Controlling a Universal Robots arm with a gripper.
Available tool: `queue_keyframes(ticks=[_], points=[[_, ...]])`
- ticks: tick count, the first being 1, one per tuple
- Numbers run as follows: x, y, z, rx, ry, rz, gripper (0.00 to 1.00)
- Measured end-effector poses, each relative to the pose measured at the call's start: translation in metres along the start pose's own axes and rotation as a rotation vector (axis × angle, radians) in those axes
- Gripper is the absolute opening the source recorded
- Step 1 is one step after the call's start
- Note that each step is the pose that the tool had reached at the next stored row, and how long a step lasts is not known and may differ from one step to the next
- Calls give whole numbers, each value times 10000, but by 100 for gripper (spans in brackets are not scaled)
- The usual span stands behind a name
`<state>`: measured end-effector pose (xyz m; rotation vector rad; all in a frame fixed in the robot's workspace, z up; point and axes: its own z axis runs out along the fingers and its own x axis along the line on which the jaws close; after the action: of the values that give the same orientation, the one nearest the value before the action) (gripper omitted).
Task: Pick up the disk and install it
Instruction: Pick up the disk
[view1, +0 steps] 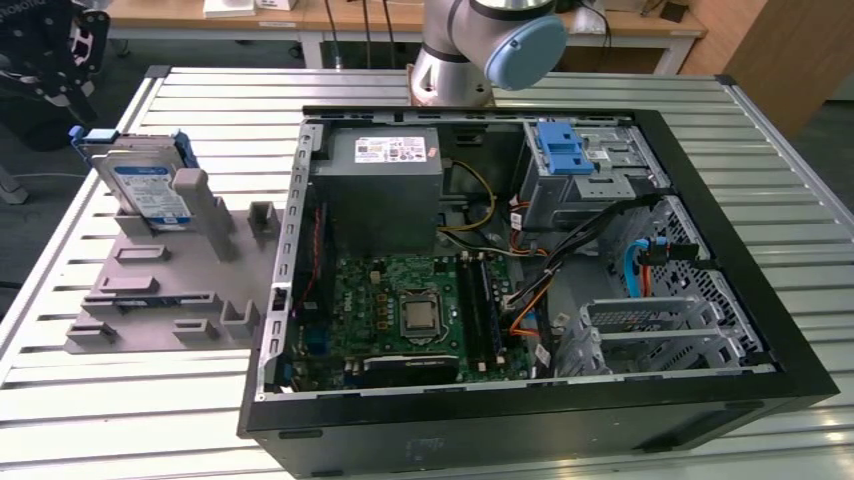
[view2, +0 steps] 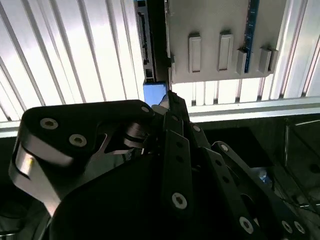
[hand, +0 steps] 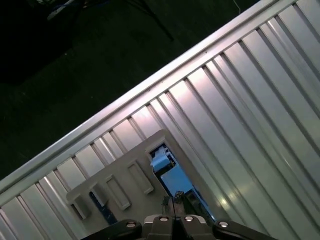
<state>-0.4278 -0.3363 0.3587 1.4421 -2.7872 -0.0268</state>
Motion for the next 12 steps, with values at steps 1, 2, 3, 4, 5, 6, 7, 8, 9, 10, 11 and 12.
queue_keyframes(ticks=[1,2,3,4,5,6,7,8,9,10,11,12], points=[[0,0,3,-1,3,-195,11],[0,0,5,-1,6,-375,11],[0,0,8,-2,9,-555,11],[0,0,12,-2,11,-734,11],[0,0,15,-4,15,-915,11],[0,0,18,-4,18,-1094,11],[0,0,20,-5,21,-1275,11],[0,0,24,-6,24,-1454,11],[0,-1,27,-7,27,-1639,11],[0,0,30,-8,30,-1830,11],[0,0,34,-9,33,-2014,11],[0,0,37,-9,36,-2195,11]])
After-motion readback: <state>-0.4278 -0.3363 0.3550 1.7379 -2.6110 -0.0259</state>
